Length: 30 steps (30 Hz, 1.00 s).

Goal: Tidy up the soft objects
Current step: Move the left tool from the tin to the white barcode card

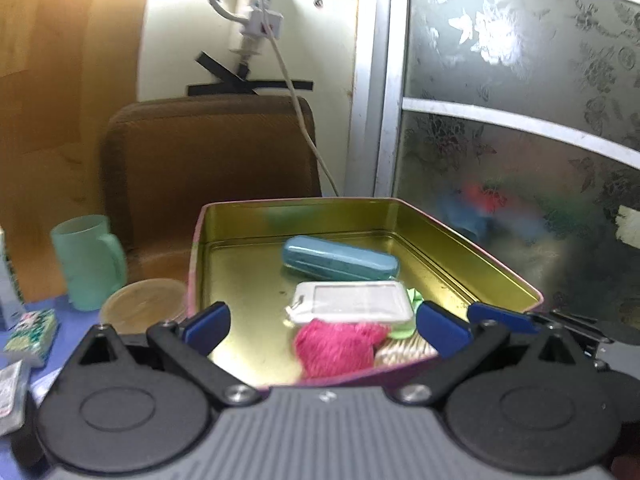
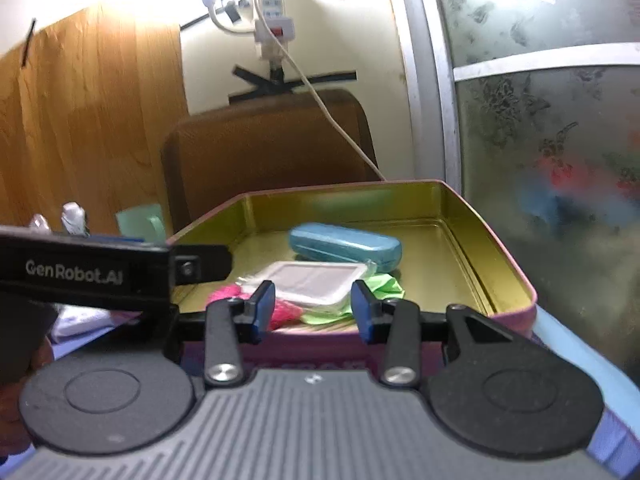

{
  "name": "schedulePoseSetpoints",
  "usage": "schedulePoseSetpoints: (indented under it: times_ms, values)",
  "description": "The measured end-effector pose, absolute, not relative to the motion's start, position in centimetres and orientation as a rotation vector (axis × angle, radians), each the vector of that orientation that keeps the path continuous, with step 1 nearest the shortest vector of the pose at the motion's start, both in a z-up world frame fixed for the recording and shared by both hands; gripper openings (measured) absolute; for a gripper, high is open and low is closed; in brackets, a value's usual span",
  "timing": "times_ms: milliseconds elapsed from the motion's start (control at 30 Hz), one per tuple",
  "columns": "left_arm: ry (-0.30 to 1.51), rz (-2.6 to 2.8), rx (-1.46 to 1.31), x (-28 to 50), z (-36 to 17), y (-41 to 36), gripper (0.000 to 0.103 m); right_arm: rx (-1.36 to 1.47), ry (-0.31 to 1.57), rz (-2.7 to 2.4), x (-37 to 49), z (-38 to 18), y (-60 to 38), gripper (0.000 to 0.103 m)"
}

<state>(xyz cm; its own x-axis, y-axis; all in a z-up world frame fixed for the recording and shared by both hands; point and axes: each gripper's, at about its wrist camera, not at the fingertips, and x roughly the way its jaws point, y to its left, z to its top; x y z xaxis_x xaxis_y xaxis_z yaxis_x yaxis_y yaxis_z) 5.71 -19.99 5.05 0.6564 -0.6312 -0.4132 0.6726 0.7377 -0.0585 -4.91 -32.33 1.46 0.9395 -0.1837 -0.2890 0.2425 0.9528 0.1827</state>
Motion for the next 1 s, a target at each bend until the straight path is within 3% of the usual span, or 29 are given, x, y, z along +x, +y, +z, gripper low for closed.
schedulePoseSetpoints:
  times_ms: [200, 667, 800, 933, 1000]
  values:
    - [0.421, -0.694, 0.074, 3.4, 4.0, -13.6, 0.103, 0.212, 0.257, -0.15, -6.8, 1.2, -28.7, 0.045]
    - [0.677, -0.333, 0.023, 7.1, -1.0, 2.5, 0.103, 0.111, 0.577, 0.247, -1.7, -0.8, -18.9, 0.05]
    - [0.69, -0.186, 0.035, 8.7, -1.3, 6.4, 0.103, 0.041, 0.596, 0.309, 0.0, -0.5, -15.7, 0.059]
    - [0.649, -0.153, -0.168, 9.0, -1.1, 10.3, 0.103, 0.096, 0.557, 0.343, 3.7, 1.6, -13.2, 0.06]
    - [0.626, -0.131, -0.239, 8.9, -1.1, 11.2, 0.103, 0.087, 0.527, 0.34, 5.8, 2.4, -11.4, 0.066]
